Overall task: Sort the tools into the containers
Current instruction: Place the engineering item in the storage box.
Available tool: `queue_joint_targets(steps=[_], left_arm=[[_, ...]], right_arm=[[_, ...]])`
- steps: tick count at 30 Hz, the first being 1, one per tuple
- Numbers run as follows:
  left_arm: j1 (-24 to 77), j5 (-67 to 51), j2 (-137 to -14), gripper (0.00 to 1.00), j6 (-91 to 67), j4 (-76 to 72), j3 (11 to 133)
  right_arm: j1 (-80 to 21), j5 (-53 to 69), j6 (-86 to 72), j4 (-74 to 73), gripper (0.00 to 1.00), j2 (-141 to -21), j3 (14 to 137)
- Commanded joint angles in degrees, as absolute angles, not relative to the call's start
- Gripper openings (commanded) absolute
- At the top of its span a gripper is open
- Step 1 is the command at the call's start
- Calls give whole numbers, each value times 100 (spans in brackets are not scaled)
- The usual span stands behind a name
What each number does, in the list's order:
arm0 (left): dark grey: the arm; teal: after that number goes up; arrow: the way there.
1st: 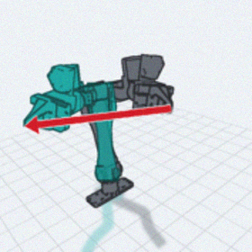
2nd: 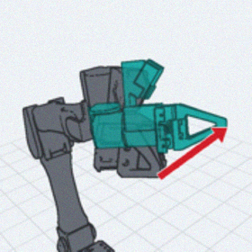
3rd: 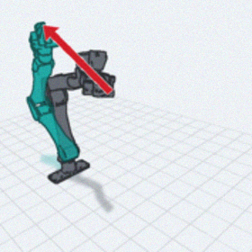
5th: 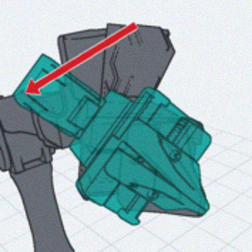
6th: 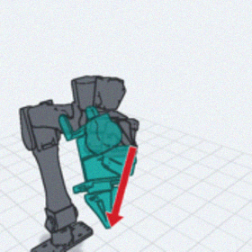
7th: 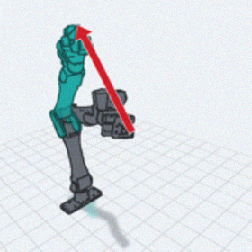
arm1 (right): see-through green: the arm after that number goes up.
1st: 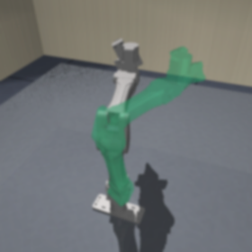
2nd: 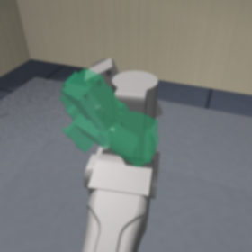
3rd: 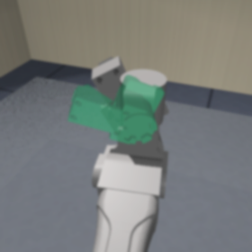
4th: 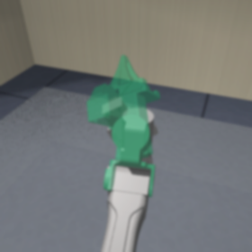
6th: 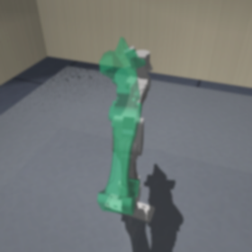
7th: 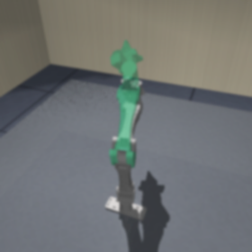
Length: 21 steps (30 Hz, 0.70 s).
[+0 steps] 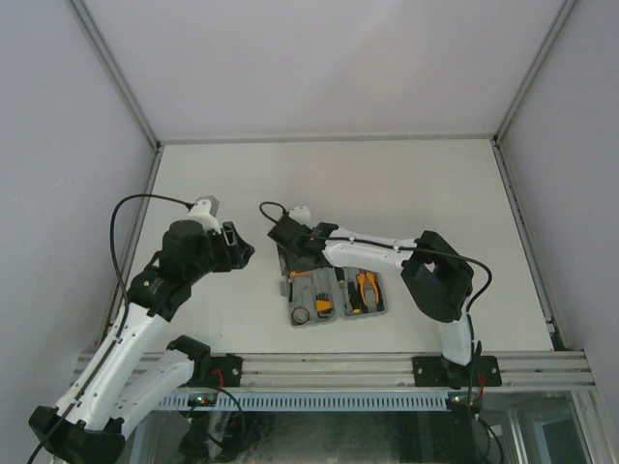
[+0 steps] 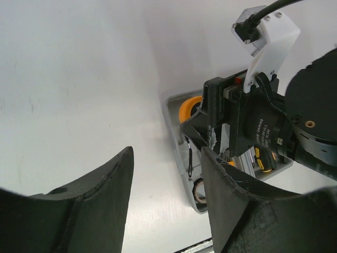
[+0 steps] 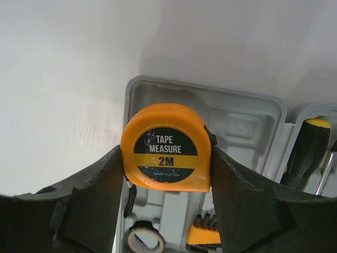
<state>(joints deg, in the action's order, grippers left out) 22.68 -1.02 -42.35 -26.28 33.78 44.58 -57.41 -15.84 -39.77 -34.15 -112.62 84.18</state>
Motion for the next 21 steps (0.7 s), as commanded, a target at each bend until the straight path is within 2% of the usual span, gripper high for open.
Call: queue_joint_targets(steps=[1,17,21], left_arm=[[2215,-36,-4205,58,-2487,3243,4410],[2214,-88,-4245,58,-2490,3245,4403],[2212,-118,-4244,57,-2522,3237,4390]], right_arm=[[-5679,-1536,-3937,-3368,16,-11381,8725],[-5616,-1366,-3916,-3260,18,-11679,8817],[-5616,-1337,-3942,-3269,21,-11749,8794]])
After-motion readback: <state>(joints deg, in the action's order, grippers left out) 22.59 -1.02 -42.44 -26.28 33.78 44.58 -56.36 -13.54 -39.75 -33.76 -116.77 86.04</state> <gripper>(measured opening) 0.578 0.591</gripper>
